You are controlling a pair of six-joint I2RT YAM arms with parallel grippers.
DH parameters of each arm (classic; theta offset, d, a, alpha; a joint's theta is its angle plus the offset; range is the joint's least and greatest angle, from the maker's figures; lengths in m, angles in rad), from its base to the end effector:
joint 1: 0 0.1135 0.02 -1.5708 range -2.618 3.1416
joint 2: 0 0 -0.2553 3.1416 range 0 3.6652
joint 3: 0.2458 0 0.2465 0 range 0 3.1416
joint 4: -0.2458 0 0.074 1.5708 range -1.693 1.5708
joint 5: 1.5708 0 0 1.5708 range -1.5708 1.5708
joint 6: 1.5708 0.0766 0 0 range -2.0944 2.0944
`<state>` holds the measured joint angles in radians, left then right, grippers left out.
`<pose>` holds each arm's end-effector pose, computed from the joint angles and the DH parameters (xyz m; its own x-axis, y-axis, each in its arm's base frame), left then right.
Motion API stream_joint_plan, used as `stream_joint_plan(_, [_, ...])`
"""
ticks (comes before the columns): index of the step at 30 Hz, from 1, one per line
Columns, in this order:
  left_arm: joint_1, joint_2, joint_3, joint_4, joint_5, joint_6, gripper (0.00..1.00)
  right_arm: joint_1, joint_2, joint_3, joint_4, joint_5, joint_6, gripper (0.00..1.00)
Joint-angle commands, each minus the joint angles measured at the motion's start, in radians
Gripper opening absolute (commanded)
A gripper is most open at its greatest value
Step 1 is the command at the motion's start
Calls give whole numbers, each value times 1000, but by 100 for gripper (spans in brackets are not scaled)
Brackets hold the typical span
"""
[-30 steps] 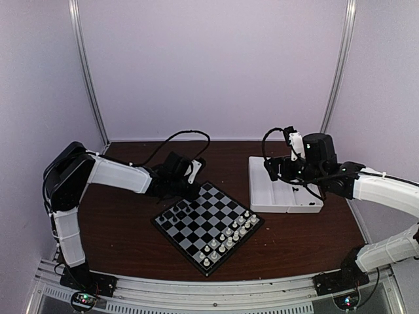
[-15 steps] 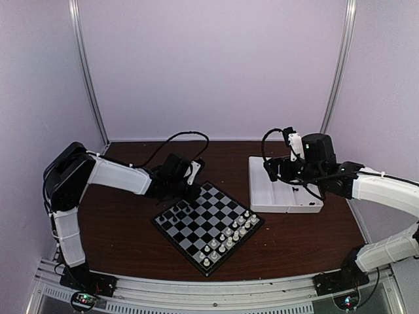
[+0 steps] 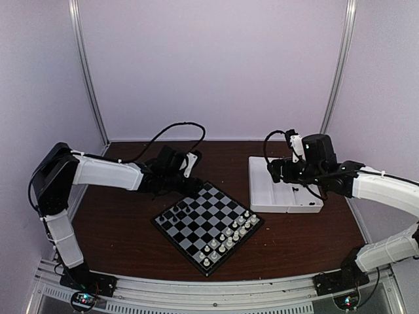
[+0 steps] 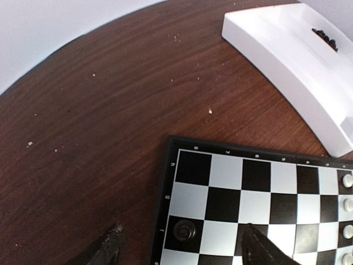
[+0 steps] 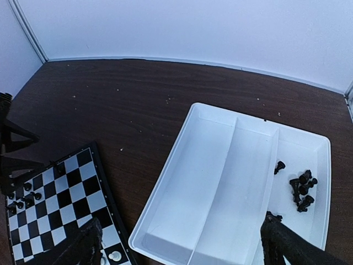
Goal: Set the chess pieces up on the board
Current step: Place the chess piece on the chessboard, then pick up the chess piece from the storage box.
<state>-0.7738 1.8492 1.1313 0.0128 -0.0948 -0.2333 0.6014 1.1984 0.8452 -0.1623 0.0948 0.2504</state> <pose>0.3084 -0.2912 0.1495 -0.5999 0.2644 -0.7551 0.5195 0.8465 -0.1164 0.2539 0.1654 0.2508 -0.5165 -0.0553 -0.8545 -0.3792 0.9095 0.1704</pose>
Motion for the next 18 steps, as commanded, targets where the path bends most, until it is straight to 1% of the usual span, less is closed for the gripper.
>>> stream_joint_plan(1, [5, -105, 1, -8, -22, 9, 79, -48, 11, 27, -100, 56, 38, 98])
stream_joint_plan(2, [5, -124, -2, -29, -25, 9, 83, -64, 8, 23, -108, 56, 48, 98])
stream_joint_plan(3, [5, -140, -5, -38, -27, 8, 93, -85, 8, 22, -121, 52, 58, 97])
stream_joint_plan(4, [5, -158, -7, -43, -30, 6, 97, -111, 11, 25, -137, 42, 71, 95])
stream_joint_plan(7, [5, -207, -12, -59, -38, 0, 98, -198, 39, 42, -202, 3, 105, 88])
stream_joint_plan(11, [5, -255, -15, -63, -24, -5, 98, -287, 61, 53, -235, -49, 110, 75])
stream_joint_plan(12, [5, -260, -14, -62, -4, -8, 98, -302, 73, 63, -250, -45, 113, 71])
stream_joint_plan(13, [5, -266, -10, -64, 15, -12, 98, -321, 90, 77, -270, -43, 116, 65])
stream_joint_plan(16, [5, -277, -8, -68, 39, -20, 98, -370, 161, 116, -315, -44, 112, 50])
stream_joint_plan(18, [5, -294, -19, -68, 31, -14, 97, -399, 206, 134, -322, -62, 108, 45])
